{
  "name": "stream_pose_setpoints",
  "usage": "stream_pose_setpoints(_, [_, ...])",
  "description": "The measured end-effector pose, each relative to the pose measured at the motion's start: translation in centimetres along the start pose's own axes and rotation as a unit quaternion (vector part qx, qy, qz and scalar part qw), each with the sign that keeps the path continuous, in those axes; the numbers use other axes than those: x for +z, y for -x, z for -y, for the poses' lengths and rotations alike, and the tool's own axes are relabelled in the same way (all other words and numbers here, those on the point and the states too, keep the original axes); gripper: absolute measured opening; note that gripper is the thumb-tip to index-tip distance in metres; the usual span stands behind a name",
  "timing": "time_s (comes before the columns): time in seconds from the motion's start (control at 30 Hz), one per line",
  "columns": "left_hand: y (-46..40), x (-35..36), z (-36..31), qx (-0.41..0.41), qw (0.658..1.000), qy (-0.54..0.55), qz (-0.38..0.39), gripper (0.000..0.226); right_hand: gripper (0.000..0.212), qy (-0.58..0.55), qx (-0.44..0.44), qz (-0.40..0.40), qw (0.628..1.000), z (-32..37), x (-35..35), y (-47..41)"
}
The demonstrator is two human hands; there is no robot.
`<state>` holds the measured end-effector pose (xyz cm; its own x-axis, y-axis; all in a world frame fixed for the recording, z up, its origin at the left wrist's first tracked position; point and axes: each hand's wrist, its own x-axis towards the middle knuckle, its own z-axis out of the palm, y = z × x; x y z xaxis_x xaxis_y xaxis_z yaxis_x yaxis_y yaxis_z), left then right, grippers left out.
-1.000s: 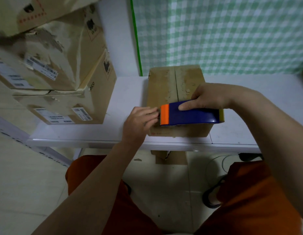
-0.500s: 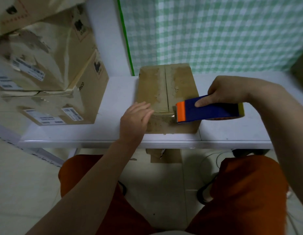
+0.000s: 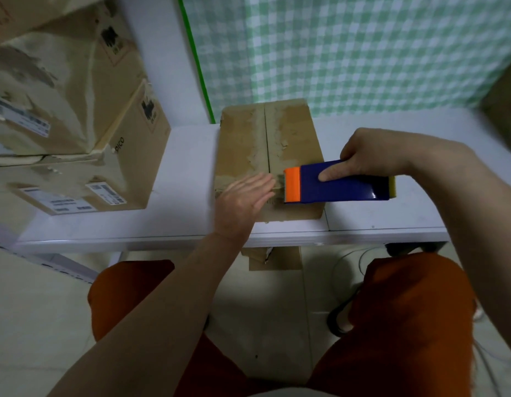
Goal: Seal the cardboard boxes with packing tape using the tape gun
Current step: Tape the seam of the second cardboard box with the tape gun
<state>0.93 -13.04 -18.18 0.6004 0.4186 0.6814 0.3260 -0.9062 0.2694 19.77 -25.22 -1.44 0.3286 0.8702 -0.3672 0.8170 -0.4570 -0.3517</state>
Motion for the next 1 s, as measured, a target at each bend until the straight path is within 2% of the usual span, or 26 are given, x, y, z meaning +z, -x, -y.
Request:
stream_pose_setpoints(0.23, [-0.2,0.1,-0.3,-0.005,1.0,0.0,-0.011,0.025,0.051,0.02,0.058,-0.018,0.998,-3.8,-2.5,2.3])
stream_pose_setpoints(0.5, [-0.3,0.3,-1.1,-0.006,0.999,-0.044,-0.004,0.029,0.05,0.012,0.039,-0.032,0.999,-5.4,-1.7,1.7])
stream_pose_setpoints(0.6, [-1.2,0.8,-3.0,0.049,0.998,-0.039,-0.002,0.031,0.05,0.002,0.031,-0.033,0.999,-5.7,-1.7,1.8])
stream_pose_setpoints(0.67, [-2.5,1.5,-4.7,0.092,0.995,0.012,0.029,0.033,0.051,-0.003,0.03,-0.034,0.999,-5.7,-1.6,1.7])
stream_pose_setpoints(0.73, [-3.7,2.7,-5.7,0.101,0.992,0.023,0.072,0.034,0.053,-0.008,0.03,-0.036,0.999,-5.9,-1.6,1.7])
stream_pose_setpoints(0.87, [-3.6,4.0,-5.7,0.055,0.991,-0.086,0.091,0.043,0.054,-0.028,0.03,-0.03,0.999,-6.3,-1.4,1.6])
stream_pose_setpoints(1.0, [-3.3,4.3,-5.4,0.055,0.991,-0.095,0.071,0.043,0.053,-0.055,0.027,-0.016,0.998,-7.0,-1.2,1.7])
